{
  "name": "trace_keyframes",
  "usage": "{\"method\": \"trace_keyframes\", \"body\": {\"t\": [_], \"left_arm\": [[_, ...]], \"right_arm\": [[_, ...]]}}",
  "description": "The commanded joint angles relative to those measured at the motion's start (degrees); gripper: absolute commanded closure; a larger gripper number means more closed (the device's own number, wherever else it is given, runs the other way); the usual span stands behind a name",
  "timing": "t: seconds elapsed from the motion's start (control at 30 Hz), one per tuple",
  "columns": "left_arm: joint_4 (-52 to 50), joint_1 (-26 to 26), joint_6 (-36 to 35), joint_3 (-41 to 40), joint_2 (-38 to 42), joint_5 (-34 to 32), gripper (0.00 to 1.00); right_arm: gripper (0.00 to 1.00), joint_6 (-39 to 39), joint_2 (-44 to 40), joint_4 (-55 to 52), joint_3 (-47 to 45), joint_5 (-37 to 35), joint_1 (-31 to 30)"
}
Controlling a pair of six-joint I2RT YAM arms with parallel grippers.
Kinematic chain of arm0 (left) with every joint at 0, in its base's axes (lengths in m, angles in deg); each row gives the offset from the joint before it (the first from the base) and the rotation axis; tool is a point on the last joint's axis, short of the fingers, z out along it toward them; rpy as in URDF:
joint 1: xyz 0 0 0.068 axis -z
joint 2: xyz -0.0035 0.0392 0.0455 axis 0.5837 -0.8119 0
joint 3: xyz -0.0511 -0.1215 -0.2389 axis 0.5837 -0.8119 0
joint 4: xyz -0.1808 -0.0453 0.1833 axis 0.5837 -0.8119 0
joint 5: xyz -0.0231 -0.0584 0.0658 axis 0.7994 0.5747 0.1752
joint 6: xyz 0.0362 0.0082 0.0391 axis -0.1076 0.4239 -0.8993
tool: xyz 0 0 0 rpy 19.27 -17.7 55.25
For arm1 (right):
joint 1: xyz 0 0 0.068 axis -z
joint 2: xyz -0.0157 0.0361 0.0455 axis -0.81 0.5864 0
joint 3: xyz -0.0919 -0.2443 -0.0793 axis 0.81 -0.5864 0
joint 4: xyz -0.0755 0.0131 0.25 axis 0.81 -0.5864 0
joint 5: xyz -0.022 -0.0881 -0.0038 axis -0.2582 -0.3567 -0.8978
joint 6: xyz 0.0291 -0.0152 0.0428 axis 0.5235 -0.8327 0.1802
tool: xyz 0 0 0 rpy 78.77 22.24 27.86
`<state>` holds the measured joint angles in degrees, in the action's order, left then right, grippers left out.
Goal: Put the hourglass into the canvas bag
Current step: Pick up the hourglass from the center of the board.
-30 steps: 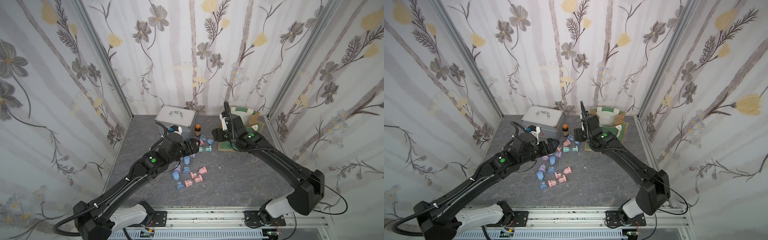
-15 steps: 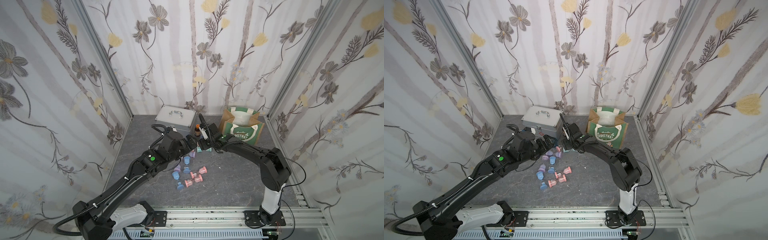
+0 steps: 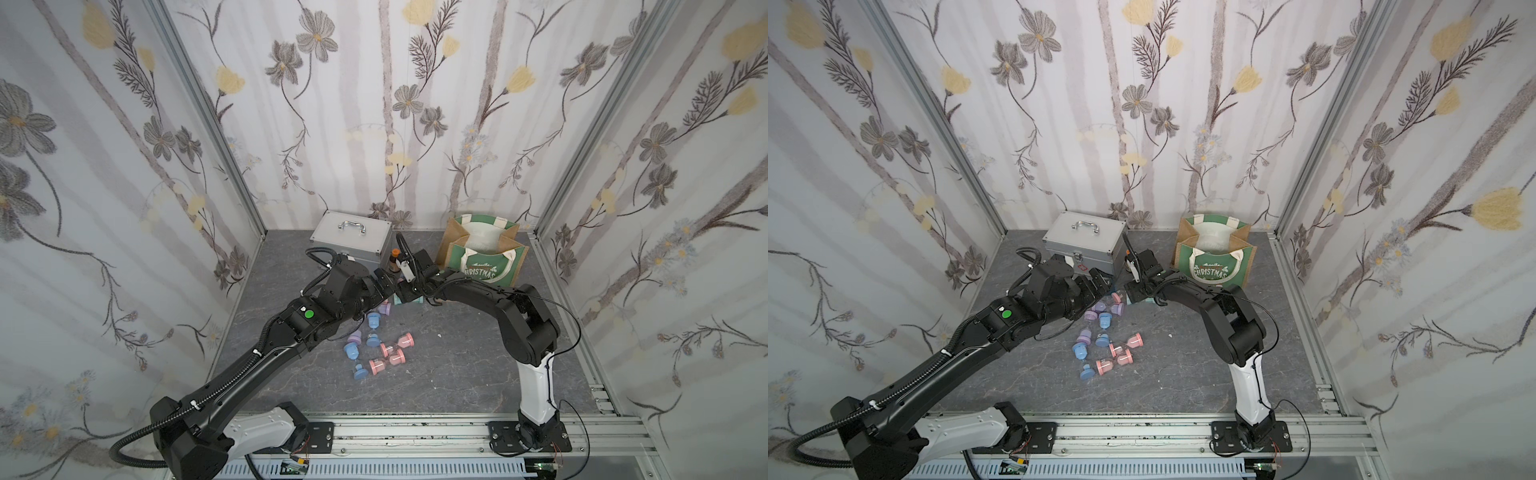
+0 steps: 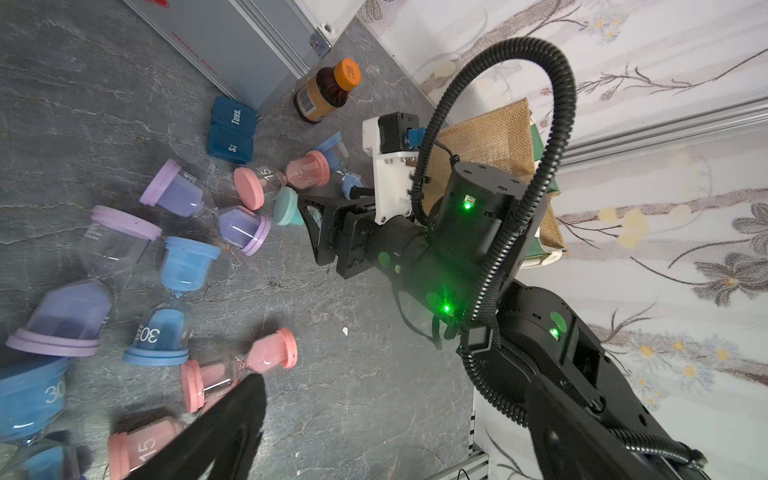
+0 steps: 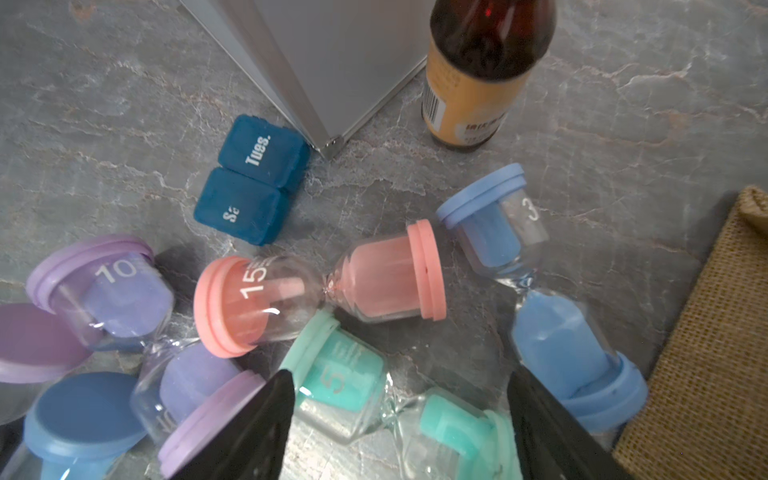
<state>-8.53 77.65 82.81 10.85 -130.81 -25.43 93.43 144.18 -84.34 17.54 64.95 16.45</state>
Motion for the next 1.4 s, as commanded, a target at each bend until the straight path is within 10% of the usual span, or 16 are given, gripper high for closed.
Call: {"method": "trace_keyframes", "body": {"t": [0.0, 1.37], "left_arm": [[2.47, -0.01, 0.83, 0.02, 0.15, -0.87, 0.0], [5.59, -0.01, -8.87, -7.32, 1.35, -4.39, 0.0]], "right_arm": [[0.23, -0.09, 0.38, 4.0, -1.3, 1.77, 0.03], [0.49, 2.75, -7.89, 9.71, -19.95, 2.2, -2.12]]}}
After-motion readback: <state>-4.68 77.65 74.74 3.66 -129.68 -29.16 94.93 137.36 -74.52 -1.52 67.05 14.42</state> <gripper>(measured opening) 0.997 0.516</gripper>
